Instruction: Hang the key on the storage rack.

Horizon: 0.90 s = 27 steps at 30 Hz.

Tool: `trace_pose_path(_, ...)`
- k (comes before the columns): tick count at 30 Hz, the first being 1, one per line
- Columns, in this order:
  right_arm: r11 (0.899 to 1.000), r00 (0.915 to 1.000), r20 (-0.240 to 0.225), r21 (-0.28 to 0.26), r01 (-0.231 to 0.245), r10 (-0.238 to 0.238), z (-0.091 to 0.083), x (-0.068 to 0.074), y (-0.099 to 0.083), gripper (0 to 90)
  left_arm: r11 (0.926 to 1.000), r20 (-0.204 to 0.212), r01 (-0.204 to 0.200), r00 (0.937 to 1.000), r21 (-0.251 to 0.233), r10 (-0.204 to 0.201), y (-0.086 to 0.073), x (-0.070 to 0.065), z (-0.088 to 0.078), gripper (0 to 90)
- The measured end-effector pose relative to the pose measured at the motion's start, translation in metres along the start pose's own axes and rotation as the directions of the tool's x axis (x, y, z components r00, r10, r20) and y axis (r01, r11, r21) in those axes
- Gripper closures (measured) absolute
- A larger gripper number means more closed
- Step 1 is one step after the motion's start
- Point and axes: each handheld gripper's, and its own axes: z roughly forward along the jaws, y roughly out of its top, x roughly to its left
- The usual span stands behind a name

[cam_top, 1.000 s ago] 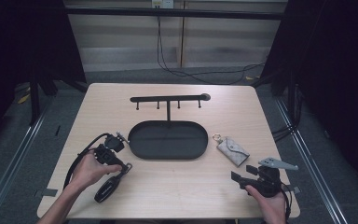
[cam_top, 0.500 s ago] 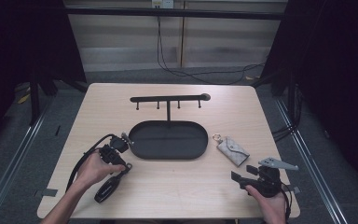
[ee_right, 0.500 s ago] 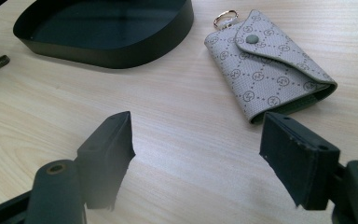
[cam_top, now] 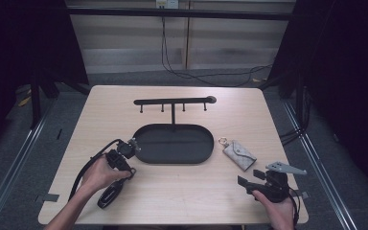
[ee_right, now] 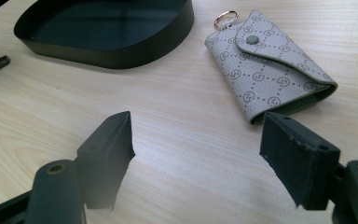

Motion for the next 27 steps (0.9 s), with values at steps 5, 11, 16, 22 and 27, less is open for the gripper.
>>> trace_pose_path(5, 1.000, 1.0000, 0.001, 0.000, 0.001, -0.001, 0.000, 0.000, 0.000, 25.3, 0.9991, -0.043, -0.016, 0.9989, 0.040, 0.018, 0.005, -0.005, 0.001, 68.4)
trace_pose_path(11, 1.000, 1.0000, 0.001, -0.001, 0.001, -0.001, -0.001, 0.000, 0.000, 25.3, 0.9977, -0.053, 0.002, 0.9986, 0.068, 0.002, 0.010, -0.007, 0.002, 69.0)
trace_pose_path(16, 1.000, 1.0000, 0.004, -0.001, 0.001, -0.001, -0.001, 0.000, 0.000, 25.3, 0.9945, -0.052, -0.010, 0.9985, 0.105, 0.015, 0.015, -0.008, 0.003, 70.6)
trace_pose_path(22, 1.000, 1.0000, 0.003, 0.003, -0.004, 0.004, 0.000, 0.000, 0.000, 25.3, 0.9944, -0.038, -0.037, 0.9984, 0.099, 0.041, 0.014, -0.007, 0.003, 70.8)
trace_pose_path(27, 1.000, 1.0000, 0.006, 0.005, -0.005, 0.005, 0.001, 0.000, 0.000, 25.3, 0.9948, -0.007, -0.016, 0.9998, 0.100, 0.017, 0.014, 0.000, 0.002, 70.8)
